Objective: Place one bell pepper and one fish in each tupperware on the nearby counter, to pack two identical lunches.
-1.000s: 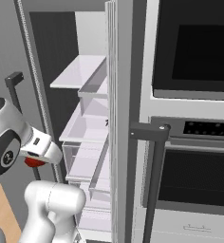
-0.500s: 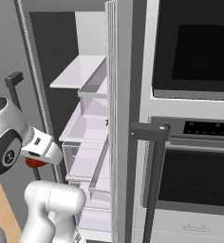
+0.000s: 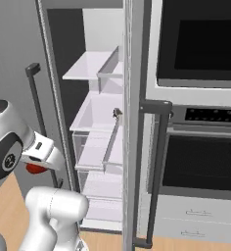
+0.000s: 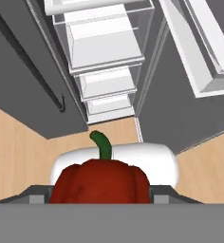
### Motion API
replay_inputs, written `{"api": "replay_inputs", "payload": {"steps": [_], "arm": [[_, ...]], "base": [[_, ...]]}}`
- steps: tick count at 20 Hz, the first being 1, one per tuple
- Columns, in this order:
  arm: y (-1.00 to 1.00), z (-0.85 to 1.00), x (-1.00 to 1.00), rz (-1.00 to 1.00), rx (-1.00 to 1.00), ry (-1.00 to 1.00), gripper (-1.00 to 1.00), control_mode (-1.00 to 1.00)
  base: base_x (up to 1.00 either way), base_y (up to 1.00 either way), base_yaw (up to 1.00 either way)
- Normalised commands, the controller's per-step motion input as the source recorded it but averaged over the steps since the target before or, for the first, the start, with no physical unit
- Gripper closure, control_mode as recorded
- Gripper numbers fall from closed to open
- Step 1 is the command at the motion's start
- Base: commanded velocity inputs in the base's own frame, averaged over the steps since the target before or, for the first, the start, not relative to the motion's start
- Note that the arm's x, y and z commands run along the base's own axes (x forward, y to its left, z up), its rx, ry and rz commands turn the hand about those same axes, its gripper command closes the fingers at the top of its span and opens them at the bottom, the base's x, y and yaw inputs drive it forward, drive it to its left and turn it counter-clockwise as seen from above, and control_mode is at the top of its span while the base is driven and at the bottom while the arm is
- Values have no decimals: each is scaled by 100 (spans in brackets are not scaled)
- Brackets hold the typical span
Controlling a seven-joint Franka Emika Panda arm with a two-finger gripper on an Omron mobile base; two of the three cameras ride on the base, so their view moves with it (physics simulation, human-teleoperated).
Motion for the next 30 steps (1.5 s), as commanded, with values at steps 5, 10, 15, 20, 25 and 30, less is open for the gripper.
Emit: {"api": "replay_inputs", "payload": {"steps": [5,10,15,20,25,30], "arm": [[0,0,0,0,0,0,100,100],[0,0,0,0,0,0,100,100],[0,0,0,0,0,0,100,100],[0,0,0,0,0,0,100,100],[0,0,0,0,0,0,100,100],[0,0,0,0,0,0,100,100]], "base": [[-100,32,-15],[-99,13,-28],[-55,-39,-54],[-5,-86,-63],[3,-91,-64],[22,-60,-40]]}}
